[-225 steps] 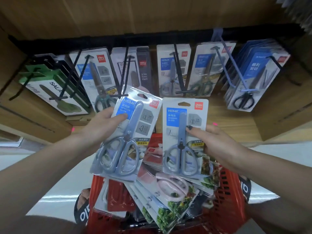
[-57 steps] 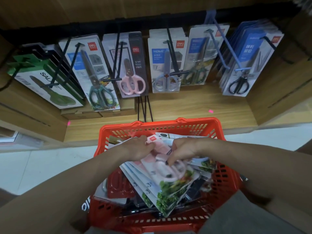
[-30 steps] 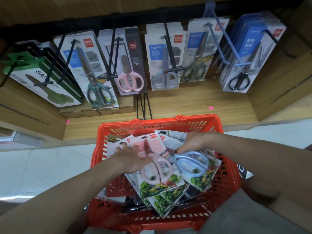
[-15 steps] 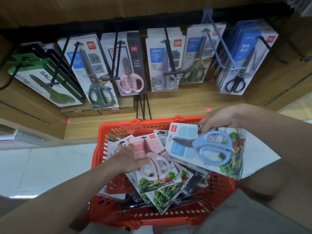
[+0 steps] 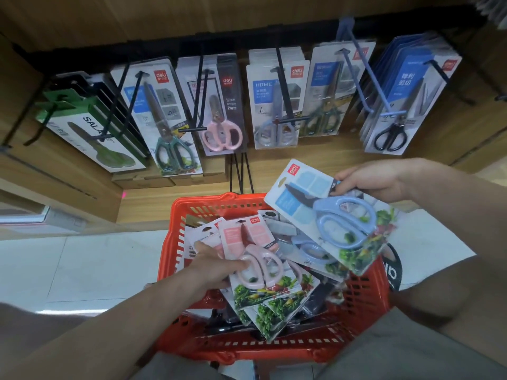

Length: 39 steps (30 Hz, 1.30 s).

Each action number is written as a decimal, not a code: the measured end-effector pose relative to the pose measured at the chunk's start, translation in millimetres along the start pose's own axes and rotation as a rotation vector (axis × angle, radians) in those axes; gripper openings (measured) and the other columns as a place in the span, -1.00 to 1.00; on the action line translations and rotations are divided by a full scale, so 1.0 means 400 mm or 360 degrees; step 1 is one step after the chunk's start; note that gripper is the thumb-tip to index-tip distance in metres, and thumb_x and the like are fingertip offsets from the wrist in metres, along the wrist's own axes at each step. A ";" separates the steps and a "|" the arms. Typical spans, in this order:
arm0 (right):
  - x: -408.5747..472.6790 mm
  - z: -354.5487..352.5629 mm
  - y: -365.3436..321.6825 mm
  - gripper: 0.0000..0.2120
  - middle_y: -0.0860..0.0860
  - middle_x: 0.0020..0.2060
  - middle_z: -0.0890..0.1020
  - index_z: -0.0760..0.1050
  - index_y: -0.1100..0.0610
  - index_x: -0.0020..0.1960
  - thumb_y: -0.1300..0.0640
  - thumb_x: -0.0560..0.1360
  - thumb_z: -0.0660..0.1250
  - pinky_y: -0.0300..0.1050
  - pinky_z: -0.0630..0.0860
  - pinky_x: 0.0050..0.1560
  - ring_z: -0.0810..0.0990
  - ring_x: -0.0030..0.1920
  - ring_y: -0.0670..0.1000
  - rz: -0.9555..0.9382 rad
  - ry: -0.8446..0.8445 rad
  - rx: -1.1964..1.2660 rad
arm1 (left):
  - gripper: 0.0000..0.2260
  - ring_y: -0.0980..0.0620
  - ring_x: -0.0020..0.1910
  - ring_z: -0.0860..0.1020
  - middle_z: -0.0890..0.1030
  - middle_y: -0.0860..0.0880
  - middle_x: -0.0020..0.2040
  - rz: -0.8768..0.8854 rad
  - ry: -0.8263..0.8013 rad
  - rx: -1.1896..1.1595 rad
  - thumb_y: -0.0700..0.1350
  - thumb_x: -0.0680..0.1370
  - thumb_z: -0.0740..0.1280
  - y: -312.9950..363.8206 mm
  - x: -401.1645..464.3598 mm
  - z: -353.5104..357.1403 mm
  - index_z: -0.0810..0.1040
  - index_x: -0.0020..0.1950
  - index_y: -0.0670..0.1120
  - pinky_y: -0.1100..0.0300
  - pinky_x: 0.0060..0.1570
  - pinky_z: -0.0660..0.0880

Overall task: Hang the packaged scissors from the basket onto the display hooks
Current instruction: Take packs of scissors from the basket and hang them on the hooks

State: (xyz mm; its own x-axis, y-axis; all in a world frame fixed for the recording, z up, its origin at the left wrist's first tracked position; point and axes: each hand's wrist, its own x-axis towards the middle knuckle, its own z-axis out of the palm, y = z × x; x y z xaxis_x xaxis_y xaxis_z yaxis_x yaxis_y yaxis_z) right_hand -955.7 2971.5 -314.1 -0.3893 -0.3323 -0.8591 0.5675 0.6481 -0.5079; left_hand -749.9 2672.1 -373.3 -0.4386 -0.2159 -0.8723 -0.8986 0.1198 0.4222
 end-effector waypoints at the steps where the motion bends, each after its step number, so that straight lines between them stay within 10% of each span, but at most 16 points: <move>1: 0.008 0.013 0.001 -0.88 0.16 -0.05 0.74 0.58 0.20 0.14 0.30 0.63 0.32 -0.07 0.70 -0.23 0.72 -0.15 0.09 -0.0027 -0.0002 0.0046 | -0.26 -0.11 0.05 0.74 0.70 -0.14 0.16 -0.0035 -0.0041 -0.0096 -0.16 0.47 0.63 -0.005 0.001 0.005 0.24 0.47 -0.21 -0.08 0.12 0.70; 6: 0.057 0.120 0.029 -0.79 0.18 0.08 0.75 0.61 0.16 0.23 0.30 0.66 0.29 0.03 0.70 -0.01 0.73 0.02 0.15 -0.0101 -0.0151 0.0135 | -0.59 -0.15 -0.04 0.77 0.78 -0.19 -0.01 -0.0145 -0.0086 -0.0323 -0.23 0.48 0.61 -0.028 0.002 0.030 0.62 0.28 -0.25 0.01 -0.08 0.72; 16: 0.116 0.296 0.105 -0.93 0.16 -0.05 0.55 0.50 0.19 0.06 0.20 0.60 0.33 0.00 0.45 -0.04 0.48 -0.08 0.10 0.0053 -0.0169 -0.0339 | -0.49 -0.16 0.10 0.73 0.75 -0.19 0.12 -0.0041 -0.0077 -0.0507 -0.22 0.48 0.59 -0.031 -0.012 0.072 0.49 0.37 -0.20 0.02 -0.06 0.68; 39: 0.025 0.225 0.045 -0.92 0.09 -0.19 0.67 0.60 0.14 -0.04 0.27 0.61 0.35 -0.05 0.53 -0.14 0.61 -0.21 0.06 -0.0186 0.0043 -0.0013 | -0.70 -0.30 0.06 0.73 0.74 -0.29 0.09 0.0315 0.0073 -0.0523 -0.30 0.57 0.41 -0.042 -0.204 -0.172 0.61 0.30 -0.28 -0.13 0.12 0.61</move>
State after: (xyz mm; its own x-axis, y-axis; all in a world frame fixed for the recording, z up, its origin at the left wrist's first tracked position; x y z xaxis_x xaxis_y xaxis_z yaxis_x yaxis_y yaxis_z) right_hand -884.2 2918.3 -337.3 -0.4721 -0.3872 -0.7920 0.5113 0.6115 -0.6038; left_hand -699.8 2620.9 -292.2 -0.5973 -0.2637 -0.7574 -0.7496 -0.1522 0.6441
